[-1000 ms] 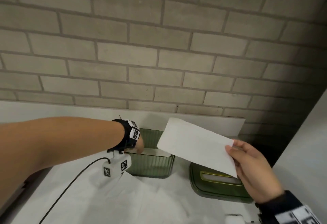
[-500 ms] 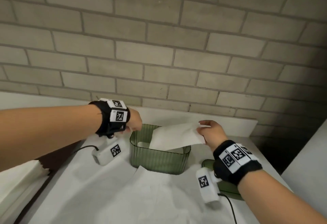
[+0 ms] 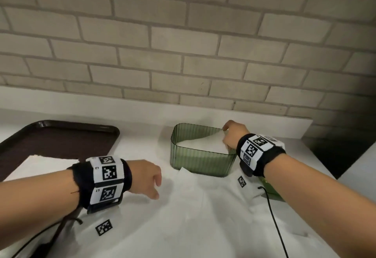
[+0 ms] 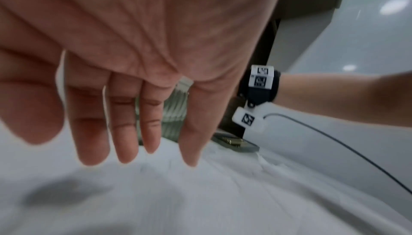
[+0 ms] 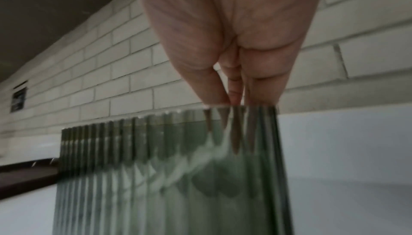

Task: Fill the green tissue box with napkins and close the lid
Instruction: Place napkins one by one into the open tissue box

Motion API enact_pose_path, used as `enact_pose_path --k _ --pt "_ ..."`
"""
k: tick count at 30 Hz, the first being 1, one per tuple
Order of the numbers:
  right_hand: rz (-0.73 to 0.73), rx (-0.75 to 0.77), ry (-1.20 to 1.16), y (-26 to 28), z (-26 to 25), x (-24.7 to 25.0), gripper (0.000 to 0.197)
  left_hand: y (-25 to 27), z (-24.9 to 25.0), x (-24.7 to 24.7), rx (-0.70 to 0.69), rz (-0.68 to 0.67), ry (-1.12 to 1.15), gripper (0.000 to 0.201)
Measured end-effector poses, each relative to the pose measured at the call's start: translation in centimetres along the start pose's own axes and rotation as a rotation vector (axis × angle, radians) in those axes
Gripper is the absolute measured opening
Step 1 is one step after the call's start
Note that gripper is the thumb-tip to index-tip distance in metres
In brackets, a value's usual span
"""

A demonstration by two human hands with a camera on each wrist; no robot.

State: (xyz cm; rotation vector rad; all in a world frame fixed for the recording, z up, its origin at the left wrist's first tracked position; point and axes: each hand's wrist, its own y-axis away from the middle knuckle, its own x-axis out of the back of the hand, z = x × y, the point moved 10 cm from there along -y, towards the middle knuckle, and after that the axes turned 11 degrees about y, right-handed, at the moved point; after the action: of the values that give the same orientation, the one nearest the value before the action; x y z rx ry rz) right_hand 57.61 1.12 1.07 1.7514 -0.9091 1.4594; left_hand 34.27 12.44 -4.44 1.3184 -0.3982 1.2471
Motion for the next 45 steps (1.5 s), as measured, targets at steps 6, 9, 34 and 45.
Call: enact_pose_path --k 6,9,34,45 --pt "0.153 0.179 0.219 4.6 -3.1 2.7 0.039 0.4 -1.1 -2.5 -0.066 -0.057 0.02 0.052" --pt "0.176 0.354 0.162 8.2 -5.4 2.8 0.026 0.8 -0.8 -2.7 -0.143 -0.075 0.041 0.052" --pt "-0.511 0.591 0.094 20.5 -10.6 -10.0 0.031 2.2 -0.5 -2.0 -0.282 -0.05 0.049 0.031" --pt "-0.433 0.412 -0.211 16.5 -5.0 -2.5 0.008 4.1 -1.5 1.7 -0.322 0.117 -0.057 0.018"
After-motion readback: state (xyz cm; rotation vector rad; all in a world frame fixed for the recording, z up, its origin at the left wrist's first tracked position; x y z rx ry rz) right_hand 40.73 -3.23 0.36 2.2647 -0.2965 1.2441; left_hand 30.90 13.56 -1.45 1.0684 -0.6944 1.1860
